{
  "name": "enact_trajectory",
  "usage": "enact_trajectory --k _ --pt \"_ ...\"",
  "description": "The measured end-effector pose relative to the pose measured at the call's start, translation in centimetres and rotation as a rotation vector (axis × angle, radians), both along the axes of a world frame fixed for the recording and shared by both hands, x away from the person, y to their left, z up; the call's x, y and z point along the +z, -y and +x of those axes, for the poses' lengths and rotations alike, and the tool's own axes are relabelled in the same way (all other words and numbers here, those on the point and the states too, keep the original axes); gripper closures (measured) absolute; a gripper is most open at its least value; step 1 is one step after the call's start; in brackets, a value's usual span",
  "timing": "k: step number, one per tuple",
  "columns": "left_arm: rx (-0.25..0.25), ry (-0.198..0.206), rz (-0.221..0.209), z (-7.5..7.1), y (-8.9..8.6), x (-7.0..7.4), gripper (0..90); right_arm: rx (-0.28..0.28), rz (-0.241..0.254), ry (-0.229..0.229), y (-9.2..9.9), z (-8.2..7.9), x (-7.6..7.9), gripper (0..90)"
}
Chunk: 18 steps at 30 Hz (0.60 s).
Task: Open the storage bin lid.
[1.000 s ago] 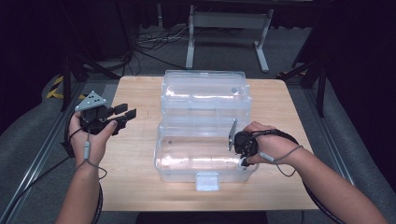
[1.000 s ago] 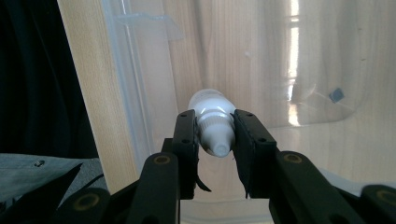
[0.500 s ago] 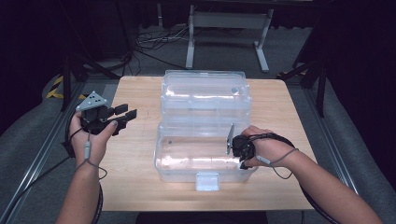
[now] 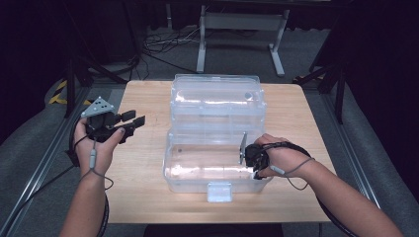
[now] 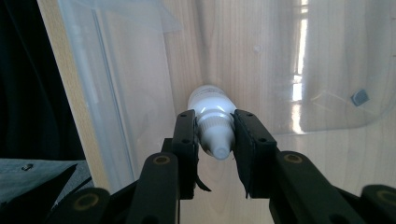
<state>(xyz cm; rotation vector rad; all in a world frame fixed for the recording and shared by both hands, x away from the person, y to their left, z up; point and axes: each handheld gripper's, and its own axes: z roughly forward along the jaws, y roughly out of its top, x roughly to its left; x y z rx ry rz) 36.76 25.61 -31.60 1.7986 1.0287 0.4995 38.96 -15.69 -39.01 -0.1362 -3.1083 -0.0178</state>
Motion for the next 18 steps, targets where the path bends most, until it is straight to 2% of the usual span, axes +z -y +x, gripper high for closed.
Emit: enact_trajectory --k 6,7,11,12,13,18 --pt "-0.002 -0.002 0.0 0.0 0.1 0.0 55.9 -0.01 0.024 -0.002 0.2 0.0 0.3 64.7" --pt "-0.004 -0.002 0.001 0.0 0.1 0.0 55.9 -0.011 0.016 -0.002 0.1 0.0 0.5 63.7" --pt "-0.014 -0.006 0.002 0.1 0.3 -0.1 55.6 -0.027 0.069 0.014 0.5 -0.3 1.6 62.4" --pt "-0.014 -0.006 0.002 0.1 0.3 -0.1 55.3 -0.027 0.069 0.014 0.5 -0.3 1.6 62.4" --pt "-0.024 -0.007 0.003 0.1 0.4 0.0 55.3 -0.018 0.071 0.021 0.6 -0.3 2.0 62.4" --pt "-0.039 -0.003 0.002 0.1 0.7 0.1 54.9 -0.042 0.136 0.036 1.1 -0.3 3.9 61.6"
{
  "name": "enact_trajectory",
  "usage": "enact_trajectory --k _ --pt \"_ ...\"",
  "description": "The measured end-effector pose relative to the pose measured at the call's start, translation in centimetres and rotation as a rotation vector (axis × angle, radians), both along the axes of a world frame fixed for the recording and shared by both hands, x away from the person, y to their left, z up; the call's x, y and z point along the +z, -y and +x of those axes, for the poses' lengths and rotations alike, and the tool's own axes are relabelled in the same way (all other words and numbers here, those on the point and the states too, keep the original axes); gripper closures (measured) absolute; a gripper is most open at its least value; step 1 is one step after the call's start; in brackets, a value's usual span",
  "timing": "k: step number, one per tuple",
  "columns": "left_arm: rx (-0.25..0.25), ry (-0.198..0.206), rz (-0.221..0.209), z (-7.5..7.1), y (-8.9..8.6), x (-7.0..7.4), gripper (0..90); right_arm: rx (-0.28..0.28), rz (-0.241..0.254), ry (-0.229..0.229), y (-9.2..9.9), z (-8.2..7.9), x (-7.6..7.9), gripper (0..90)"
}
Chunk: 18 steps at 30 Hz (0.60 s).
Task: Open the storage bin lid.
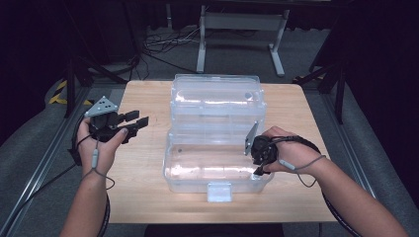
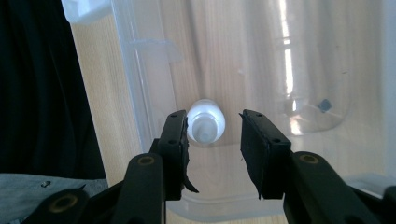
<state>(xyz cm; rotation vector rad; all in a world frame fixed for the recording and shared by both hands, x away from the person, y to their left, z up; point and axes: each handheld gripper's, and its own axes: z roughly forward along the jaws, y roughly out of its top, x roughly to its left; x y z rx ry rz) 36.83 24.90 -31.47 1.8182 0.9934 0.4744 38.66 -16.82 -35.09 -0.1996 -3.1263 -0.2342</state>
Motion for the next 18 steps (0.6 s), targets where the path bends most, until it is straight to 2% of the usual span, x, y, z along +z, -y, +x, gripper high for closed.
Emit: enact_trajectory --k 5,7,12,13,16,18 --pt "-0.011 0.004 0.005 -0.1 0.0 0.1 54.7 -0.029 0.057 0.003 0.3 -0.1 1.2 61.7" --pt "-0.012 0.001 0.002 -0.2 0.1 0.1 54.6 -0.025 0.079 0.006 0.3 -0.4 1.8 61.7" --pt "-0.018 -0.002 0.005 -0.2 0.3 0.1 54.4 -0.008 0.091 -0.009 -0.2 -1.5 2.3 61.4" --pt "-0.026 -0.004 0.011 -0.2 0.4 0.0 54.3 0.012 0.097 -0.016 -0.5 -2.0 2.4 61.1" --pt "-0.031 -0.006 0.01 -0.1 0.6 0.0 53.8 0.027 0.095 -0.027 -0.8 -2.5 2.2 60.8" --pt "-0.037 -0.006 0.013 -0.1 0.6 0.0 53.7 0.037 0.076 -0.033 -1.2 -2.9 1.6 60.6"
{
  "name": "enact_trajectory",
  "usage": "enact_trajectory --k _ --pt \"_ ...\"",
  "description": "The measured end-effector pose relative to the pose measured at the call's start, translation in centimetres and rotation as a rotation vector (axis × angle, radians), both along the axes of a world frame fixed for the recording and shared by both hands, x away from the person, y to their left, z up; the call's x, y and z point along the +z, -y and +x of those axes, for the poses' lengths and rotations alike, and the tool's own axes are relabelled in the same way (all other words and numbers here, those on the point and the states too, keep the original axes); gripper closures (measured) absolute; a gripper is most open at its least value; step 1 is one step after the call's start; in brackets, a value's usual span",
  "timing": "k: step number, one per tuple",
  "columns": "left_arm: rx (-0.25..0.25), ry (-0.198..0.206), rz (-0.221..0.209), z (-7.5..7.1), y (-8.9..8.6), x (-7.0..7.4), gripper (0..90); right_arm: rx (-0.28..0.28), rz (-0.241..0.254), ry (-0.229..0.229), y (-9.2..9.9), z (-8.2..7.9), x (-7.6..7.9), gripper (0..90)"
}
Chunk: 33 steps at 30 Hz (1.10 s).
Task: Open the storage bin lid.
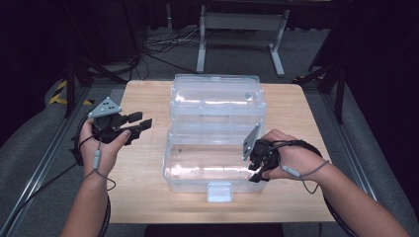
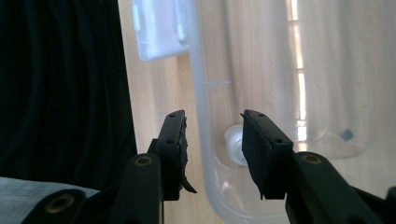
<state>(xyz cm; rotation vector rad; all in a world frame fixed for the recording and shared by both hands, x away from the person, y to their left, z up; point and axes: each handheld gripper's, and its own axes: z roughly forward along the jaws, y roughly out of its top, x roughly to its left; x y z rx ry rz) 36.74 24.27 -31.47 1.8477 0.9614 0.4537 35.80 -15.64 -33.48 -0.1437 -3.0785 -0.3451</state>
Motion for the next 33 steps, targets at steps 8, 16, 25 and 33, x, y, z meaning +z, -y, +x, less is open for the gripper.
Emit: enact_trajectory --k 8,16,25,33 --pt "-0.023 -0.002 -0.015 0.2 -0.1 -0.1 53.4 0.019 -0.063 -0.012 -1.1 -0.4 -3.2 64.7" --pt "-0.063 0.01 -0.027 0.9 -0.2 0.0 50.8 0.016 -0.083 0.006 -1.3 -0.3 -5.4 76.4" --pt "-0.064 0.03 -0.004 1.8 0.1 0.2 48.8 0.029 -0.08 0.045 -1.5 -0.8 -5.8 82.8" --pt "-0.046 0.013 -0.027 3.0 1.1 1.0 46.6 0.016 -0.076 0.054 -1.4 -1.0 -5.8 82.8"
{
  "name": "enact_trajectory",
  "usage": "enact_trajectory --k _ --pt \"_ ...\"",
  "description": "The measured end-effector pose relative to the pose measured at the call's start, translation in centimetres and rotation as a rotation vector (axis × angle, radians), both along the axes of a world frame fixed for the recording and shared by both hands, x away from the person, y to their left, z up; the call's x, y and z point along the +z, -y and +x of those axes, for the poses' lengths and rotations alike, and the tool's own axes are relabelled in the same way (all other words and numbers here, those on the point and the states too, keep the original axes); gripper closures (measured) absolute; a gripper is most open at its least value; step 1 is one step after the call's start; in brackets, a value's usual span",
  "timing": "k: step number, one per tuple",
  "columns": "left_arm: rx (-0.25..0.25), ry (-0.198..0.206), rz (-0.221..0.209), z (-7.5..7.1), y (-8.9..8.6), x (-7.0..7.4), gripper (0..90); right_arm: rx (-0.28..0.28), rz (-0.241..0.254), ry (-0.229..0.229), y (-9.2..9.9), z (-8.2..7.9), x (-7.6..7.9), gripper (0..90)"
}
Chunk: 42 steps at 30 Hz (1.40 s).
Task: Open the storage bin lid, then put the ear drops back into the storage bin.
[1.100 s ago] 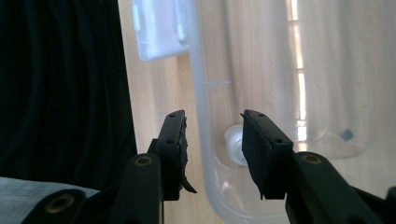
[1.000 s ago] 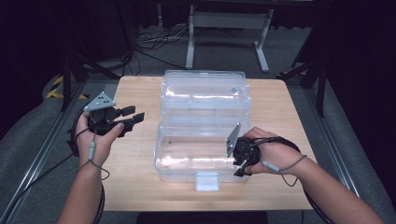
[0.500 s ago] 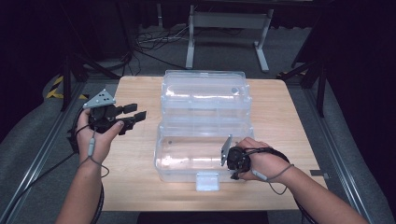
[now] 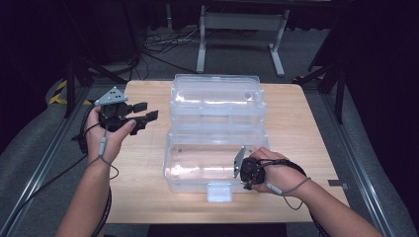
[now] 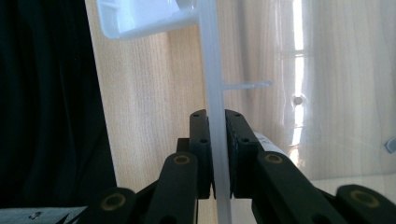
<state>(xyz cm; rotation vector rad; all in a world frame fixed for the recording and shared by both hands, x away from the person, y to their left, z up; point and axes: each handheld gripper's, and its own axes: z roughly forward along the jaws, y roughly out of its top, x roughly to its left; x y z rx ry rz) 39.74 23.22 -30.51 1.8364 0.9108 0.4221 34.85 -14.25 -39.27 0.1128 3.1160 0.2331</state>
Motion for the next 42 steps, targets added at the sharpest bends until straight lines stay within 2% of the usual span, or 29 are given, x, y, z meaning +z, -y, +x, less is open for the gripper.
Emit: enact_trajectory --k 5,10,15,23,28,37,42 --pt "-0.031 0.017 0.014 0.9 0.9 0.6 46.8 -0.02 0.007 -0.002 0.1 -0.1 0.0 82.7" --pt "-0.064 0.016 0.003 1.8 2.0 1.2 48.3 -0.018 0.019 0.008 0.2 -0.1 -0.1 82.6" --pt "-0.109 0.021 0.019 3.0 3.3 1.7 49.0 -0.024 0.018 0.009 0.2 -0.2 0.0 82.6" --pt "-0.188 0.012 0.036 4.5 5.5 2.2 49.5 -0.038 0.027 -0.001 0.3 -0.1 0.0 82.3" --pt "-0.209 0.004 0.044 5.3 6.5 2.2 50.0 -0.047 0.037 0.008 0.4 -0.2 -0.1 82.2" --pt "-0.283 -0.006 0.095 6.7 8.7 2.2 50.7 -0.047 0.04 0.006 0.5 -0.2 -0.1 82.1" --pt "-0.347 -0.035 0.132 7.3 10.5 1.9 51.2 -0.046 0.044 0.006 0.5 -0.2 -0.1 82.1"
